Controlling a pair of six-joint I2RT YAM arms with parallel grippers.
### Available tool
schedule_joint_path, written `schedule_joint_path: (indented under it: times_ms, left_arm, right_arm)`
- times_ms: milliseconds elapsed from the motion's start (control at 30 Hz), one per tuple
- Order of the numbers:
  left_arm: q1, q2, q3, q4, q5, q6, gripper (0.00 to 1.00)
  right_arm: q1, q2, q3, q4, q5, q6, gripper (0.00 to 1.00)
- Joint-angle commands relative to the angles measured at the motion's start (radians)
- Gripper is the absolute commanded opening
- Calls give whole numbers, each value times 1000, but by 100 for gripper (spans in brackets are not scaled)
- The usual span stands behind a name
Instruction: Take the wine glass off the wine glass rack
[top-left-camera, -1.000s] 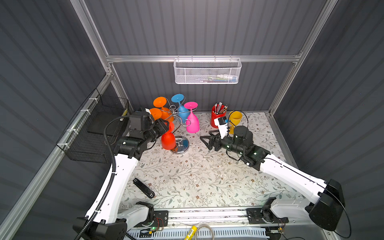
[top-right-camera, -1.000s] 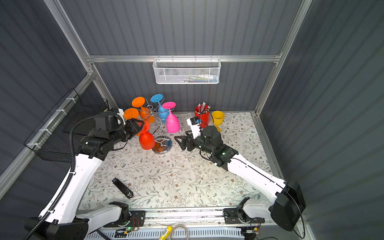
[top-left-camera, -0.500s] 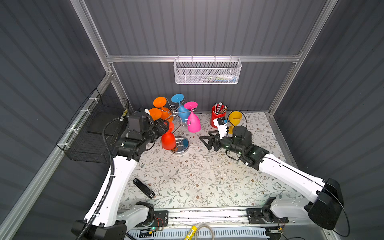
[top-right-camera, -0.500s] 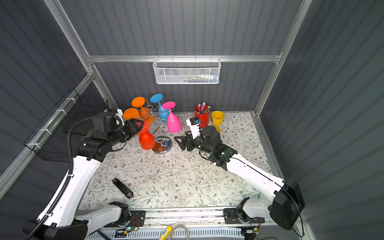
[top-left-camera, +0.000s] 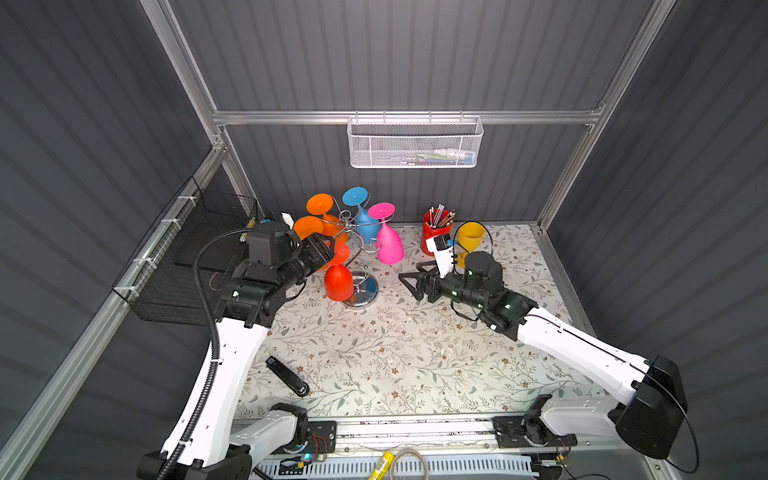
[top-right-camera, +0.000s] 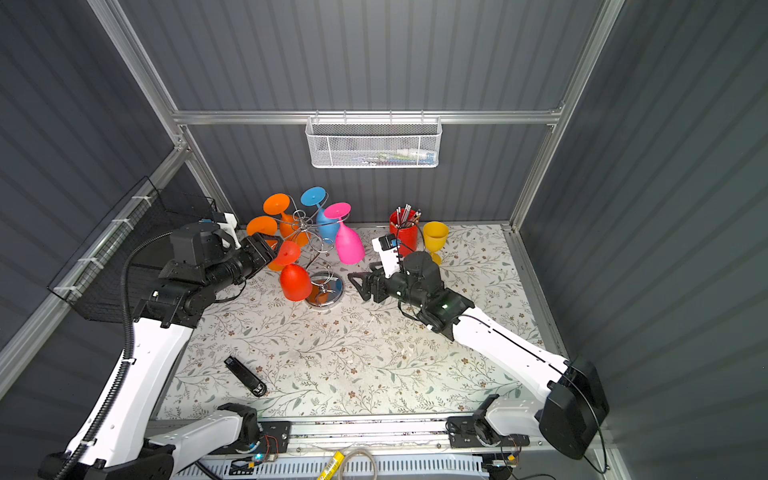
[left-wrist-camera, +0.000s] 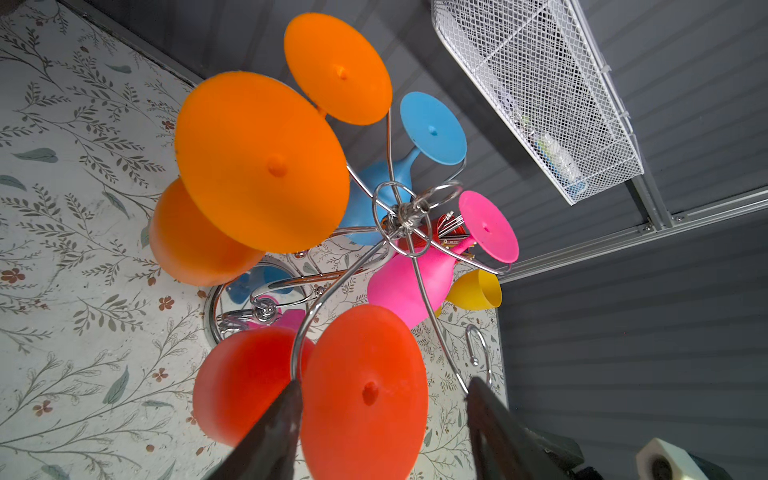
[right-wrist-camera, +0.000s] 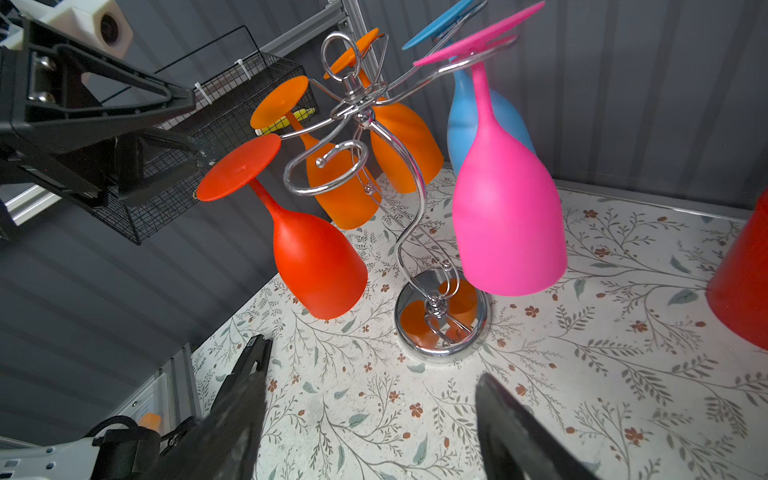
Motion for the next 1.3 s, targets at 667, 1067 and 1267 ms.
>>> schedule_joint_path:
  times_ms: [667,1067,1267]
  left_arm:
    - [7,28,38,-87,-74,90,69]
    - [7,52,50,-24,19,54,67]
    - [7,49,40,3,56,32,67]
  right_arm:
    - [2,19,-1,17,-8,1,80]
    - [2,27,3,17,-10,1,80]
    - [3,32,6,17,-11,2,80]
